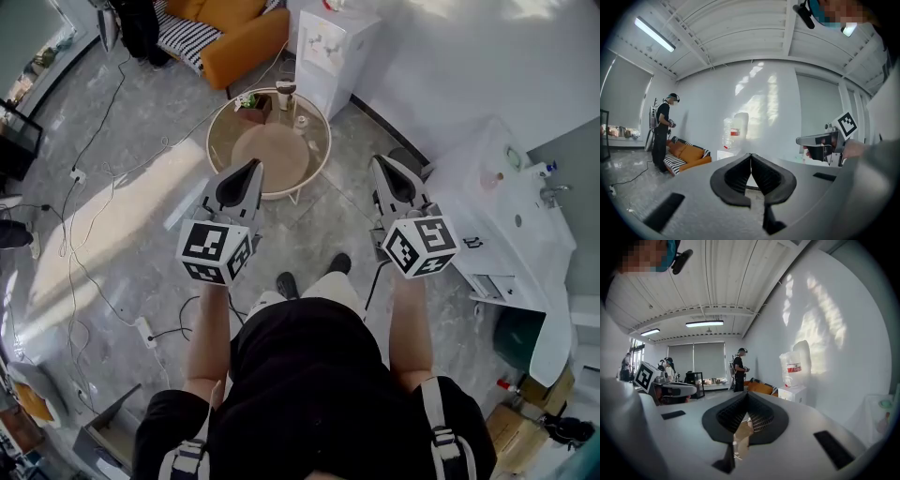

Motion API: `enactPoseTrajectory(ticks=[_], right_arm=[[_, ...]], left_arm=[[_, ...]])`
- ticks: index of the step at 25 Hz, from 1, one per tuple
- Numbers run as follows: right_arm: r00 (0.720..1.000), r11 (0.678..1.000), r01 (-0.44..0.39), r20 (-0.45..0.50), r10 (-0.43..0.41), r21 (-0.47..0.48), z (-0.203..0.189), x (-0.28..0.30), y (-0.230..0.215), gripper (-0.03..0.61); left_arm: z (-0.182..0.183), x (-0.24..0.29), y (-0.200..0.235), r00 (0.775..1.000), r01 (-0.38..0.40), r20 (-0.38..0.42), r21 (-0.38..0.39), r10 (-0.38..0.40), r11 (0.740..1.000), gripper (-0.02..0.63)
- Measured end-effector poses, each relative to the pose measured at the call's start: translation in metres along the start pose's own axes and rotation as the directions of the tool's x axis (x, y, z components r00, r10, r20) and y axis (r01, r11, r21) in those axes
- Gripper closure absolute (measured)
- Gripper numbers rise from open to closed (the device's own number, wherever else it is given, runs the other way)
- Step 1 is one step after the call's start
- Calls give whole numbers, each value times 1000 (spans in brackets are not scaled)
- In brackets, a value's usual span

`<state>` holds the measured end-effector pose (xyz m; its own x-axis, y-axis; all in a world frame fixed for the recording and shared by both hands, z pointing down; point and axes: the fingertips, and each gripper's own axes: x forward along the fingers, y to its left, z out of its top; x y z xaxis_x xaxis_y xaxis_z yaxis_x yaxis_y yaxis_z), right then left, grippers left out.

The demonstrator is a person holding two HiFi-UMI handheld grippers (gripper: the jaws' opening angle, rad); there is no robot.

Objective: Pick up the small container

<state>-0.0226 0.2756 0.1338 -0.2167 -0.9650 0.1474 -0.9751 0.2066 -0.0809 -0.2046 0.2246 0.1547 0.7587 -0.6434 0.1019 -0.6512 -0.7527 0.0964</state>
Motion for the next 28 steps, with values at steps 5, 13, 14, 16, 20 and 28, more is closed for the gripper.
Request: enactPoseTrajectory(ticks=[5,13,14,16,20,28], right_arm=[[1000,1000,-3,-30,3,-2,-10,7,0,575],[998,1000,-24,-58,25,16,-22,41,-18,575],[998,999,-29,-63,30,20,-24,49,-22,575],[997,999,-41,-71,43,27,-26,66,-31,575],[992,996,-81,-95,84,30,-36,104,-54,575],[975,985,-172,-142,173,17,-66,191,-117,575]], left_arm=[[-11,8,5,1000,2,-13,-11,-2,1000,595],[-25,35,16,999,-10,-46,-22,9,1000,595],[-27,40,20,999,-15,-52,-25,14,1000,595],[-29,55,29,998,-28,-61,-31,27,999,595],[-29,89,43,997,-51,-67,-30,49,998,595],[-31,181,63,993,-77,-93,-48,72,996,595]])
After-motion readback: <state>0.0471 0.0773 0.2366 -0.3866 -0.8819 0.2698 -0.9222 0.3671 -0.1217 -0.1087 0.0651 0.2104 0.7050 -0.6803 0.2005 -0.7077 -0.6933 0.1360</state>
